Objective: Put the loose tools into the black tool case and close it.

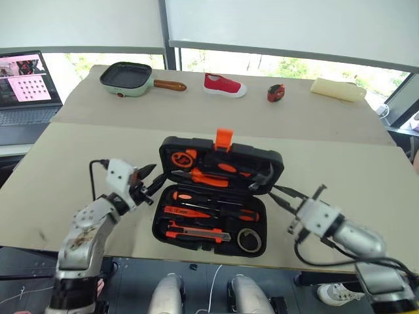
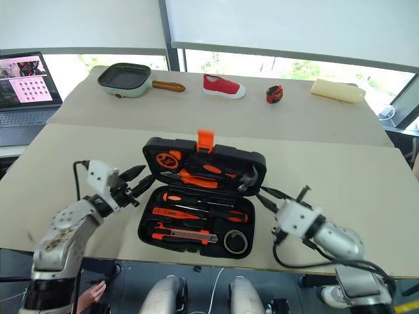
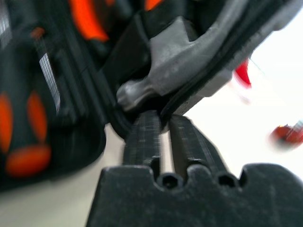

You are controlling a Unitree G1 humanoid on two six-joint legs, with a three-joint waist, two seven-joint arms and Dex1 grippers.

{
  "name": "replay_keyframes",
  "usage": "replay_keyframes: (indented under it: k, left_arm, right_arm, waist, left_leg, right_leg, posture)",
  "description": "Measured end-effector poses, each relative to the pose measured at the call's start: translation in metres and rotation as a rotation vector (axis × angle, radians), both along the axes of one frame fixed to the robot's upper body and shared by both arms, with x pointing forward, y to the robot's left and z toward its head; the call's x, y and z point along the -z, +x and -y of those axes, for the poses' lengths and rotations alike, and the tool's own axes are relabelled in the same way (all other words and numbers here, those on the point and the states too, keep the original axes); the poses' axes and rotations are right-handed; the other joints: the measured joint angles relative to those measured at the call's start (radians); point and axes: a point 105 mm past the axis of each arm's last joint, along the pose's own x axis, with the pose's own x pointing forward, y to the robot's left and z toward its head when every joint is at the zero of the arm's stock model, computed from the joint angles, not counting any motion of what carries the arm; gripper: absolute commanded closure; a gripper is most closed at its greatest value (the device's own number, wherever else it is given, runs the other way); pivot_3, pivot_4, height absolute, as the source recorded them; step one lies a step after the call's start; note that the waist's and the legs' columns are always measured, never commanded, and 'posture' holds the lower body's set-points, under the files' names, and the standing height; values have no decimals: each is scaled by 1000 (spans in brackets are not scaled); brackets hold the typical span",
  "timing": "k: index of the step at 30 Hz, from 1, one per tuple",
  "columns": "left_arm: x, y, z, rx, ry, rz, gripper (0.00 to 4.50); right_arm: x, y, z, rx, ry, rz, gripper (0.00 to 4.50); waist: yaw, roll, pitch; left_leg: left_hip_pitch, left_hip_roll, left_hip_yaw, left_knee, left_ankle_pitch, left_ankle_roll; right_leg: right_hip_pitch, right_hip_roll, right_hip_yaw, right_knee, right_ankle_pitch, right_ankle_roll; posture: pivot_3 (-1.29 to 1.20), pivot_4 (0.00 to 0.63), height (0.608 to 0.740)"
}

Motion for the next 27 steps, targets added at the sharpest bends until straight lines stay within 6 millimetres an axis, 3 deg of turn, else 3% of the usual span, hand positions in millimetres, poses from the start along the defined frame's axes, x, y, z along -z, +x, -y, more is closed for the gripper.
replay_keyframes:
  k: [3, 5, 7, 9, 14, 17, 21, 27]
  left_arm:
    - [-5, -17, -21, -65, 17, -36, 16]
    - [-15, -23, -28, -78, 19, -30, 0]
    - [-21, -33, -46, -82, 73, -65, 0]
    - [-26, -30, -64, -122, 86, -90, 0]
    - [-28, -8, -62, -85, 24, -156, 0]
    - [-24, 5, -48, -37, -45, -255, 0]
    - [-22, 18, -16, 57, -125, -406, 0]
    - [-12, 34, 8, 89, -183, -555, 0]
  right_arm:
    - [2, -23, 13, -3, -56, 8, 1434]
    - [-4, -35, 13, -18, -73, 14, 734]
    - [-6, -67, 10, -77, -95, -77, 19]
    - [-2, -79, 9, -59, -32, -220, 19]
    - [-10, -42, 20, 128, 238, -421, 19]
    - [-29, -10, 19, 196, 412, -508, 19]
    - [-50, 26, 8, 230, 596, -655, 19]
    - [-33, 57, 4, 342, 745, -942, 19]
  waist:
    - [2, 0, 0]
    - [3, 0, 0]
    - [10, 1, -1]
    - [13, -1, -1]
    - [10, -4, -1]
    - [8, -5, -1]
    - [7, -5, -1]
    - [7, -5, -1]
  left_leg:
    - [1, 0, 0, 0, 0, -1]
    - [4, 0, 0, 0, 1, -2]
    - [10, 1, 0, -1, 1, -2]
    - [21, 3, -1, -2, -1, -4]
    - [26, 7, 0, -2, -5, -11]
    - [25, 6, -1, -2, -4, -10]
    - [19, 5, 0, -3, 1, -3]
    - [11, 2, -1, -4, 0, -2]
  right_leg:
    - [1, -1, 0, 0, 0, 0]
    - [3, -1, 0, 0, 0, 0]
    - [9, -1, -2, 0, -2, -3]
    - [16, -1, -5, -2, -11, -9]
    - [20, -3, -2, -5, -10, -16]
    - [23, -2, -2, -4, -5, -17]
    - [18, 1, -3, -4, -1, -6]
    - [12, 1, -4, -6, -1, -5]
  posture:
    - [0, 150, 740]
    - [0, 150, 740]
    - [0, 150, 740]
    - [0, 150, 740]
    - [0, 150, 740]
    - [0, 150, 740]
    - [0, 150, 740]
    - [0, 150, 740]
